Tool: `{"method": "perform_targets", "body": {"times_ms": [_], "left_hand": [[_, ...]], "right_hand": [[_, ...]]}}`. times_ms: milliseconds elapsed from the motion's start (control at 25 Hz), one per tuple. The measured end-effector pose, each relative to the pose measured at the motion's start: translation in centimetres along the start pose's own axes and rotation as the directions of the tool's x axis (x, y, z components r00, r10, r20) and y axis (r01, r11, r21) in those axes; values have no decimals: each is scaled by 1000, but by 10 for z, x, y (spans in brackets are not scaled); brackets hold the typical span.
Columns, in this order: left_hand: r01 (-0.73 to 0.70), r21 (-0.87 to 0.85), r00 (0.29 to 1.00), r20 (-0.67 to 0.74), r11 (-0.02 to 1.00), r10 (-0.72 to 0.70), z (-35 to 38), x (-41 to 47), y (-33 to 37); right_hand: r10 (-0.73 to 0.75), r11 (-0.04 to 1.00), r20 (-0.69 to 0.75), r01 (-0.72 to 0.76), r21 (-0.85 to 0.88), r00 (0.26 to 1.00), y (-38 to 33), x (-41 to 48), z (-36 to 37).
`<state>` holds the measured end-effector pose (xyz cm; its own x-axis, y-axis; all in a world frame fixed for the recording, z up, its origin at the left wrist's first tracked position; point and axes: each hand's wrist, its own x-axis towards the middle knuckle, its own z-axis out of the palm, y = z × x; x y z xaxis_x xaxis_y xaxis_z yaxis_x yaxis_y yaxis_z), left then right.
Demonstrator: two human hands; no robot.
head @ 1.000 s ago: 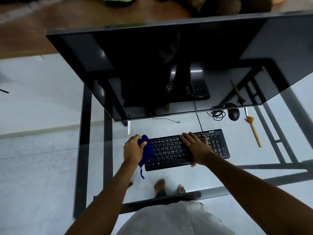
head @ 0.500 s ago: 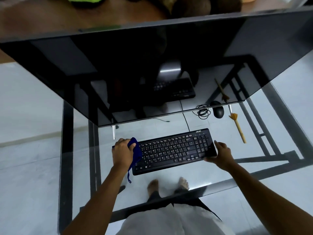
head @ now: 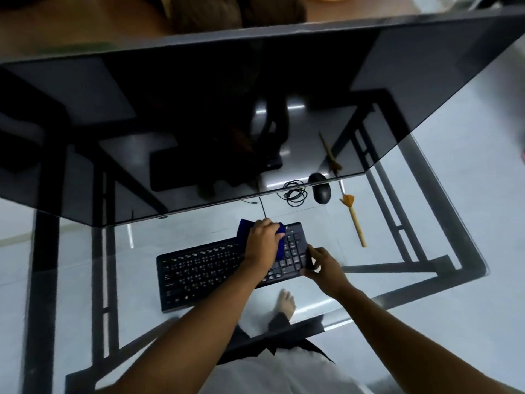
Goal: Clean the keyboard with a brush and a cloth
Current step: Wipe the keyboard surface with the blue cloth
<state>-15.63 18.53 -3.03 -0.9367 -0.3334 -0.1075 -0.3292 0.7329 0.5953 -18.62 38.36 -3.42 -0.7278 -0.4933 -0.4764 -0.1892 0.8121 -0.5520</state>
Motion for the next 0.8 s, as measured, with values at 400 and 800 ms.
{"method": "perform_targets", "body": {"times_ms": [400,800], "left_hand": [[141,109,989,-70,984,-134,-18,-6,-11],[379,47,907,-214,924,-362,-46,-52,-54]], "right_hand": [[27,972,-75,-9,233,997,13,2,-3],[-47,984,-85,61,168,995,20,3,0]]}}
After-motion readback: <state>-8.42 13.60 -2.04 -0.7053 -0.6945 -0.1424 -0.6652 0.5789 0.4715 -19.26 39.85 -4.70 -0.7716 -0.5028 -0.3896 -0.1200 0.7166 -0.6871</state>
